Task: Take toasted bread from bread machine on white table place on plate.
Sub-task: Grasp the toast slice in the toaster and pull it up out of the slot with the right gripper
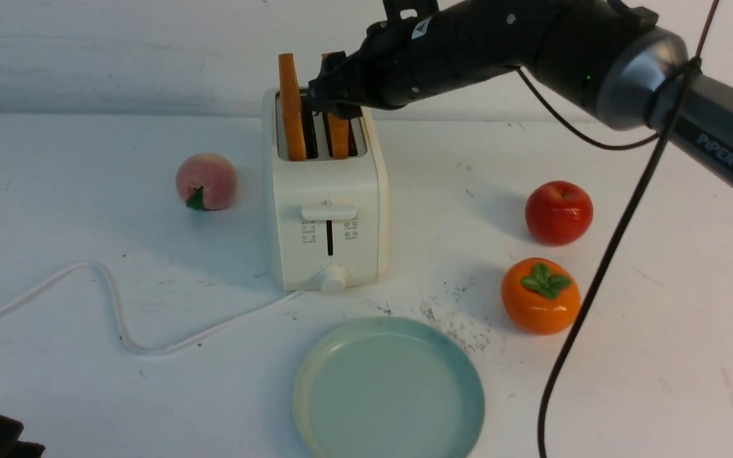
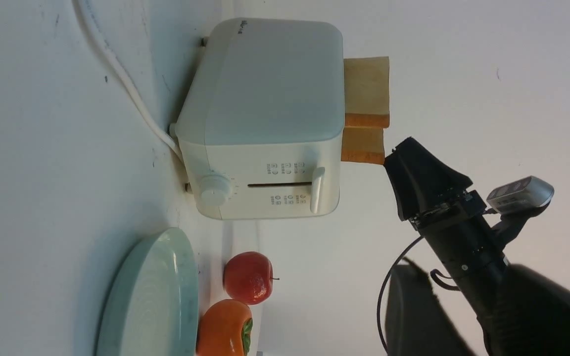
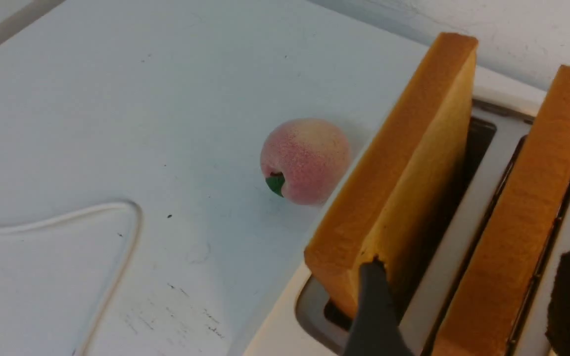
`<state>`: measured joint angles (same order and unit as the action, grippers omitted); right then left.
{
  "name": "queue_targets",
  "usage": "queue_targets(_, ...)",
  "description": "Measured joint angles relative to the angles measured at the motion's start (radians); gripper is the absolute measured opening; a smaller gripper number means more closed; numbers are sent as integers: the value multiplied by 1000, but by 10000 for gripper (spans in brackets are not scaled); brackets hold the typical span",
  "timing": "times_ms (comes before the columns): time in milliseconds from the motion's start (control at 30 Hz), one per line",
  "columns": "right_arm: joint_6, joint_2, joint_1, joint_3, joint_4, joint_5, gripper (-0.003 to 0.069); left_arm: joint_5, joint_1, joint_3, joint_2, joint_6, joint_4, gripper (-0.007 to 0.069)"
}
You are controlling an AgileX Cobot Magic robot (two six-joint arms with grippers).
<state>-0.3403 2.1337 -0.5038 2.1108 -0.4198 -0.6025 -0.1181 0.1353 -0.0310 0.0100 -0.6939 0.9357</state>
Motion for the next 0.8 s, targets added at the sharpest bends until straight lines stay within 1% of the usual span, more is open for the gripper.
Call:
queue_targets(133, -2, 21, 0, 0, 15, 10, 409, 0, 0, 0, 0, 4, 0, 238)
queue_targets(233, -2, 32, 0, 0, 25, 14, 347, 0, 0, 0, 0, 4, 0, 238)
queue_targets(267, -2, 34, 0, 0, 30, 18, 321, 0, 0, 0, 0, 4, 0, 238)
queue_targets(300, -2, 35, 0, 0, 37, 23, 267, 0, 0, 0, 0, 4, 0, 238)
queue_targets(400, -2, 33, 0, 1, 56, 52, 147, 0, 0, 0, 0, 4, 0, 237)
queue_targets(467, -2, 28, 0, 1, 66, 66, 99, 0, 0, 0, 0, 4, 0, 237)
queue_targets(667, -2, -33, 0, 2, 76, 94, 91, -10, 0, 0, 0, 5, 0, 237)
queue_targets(800, -2, -163, 11, 10, 85, 94, 91, -26, 0, 0, 0, 5, 0, 237)
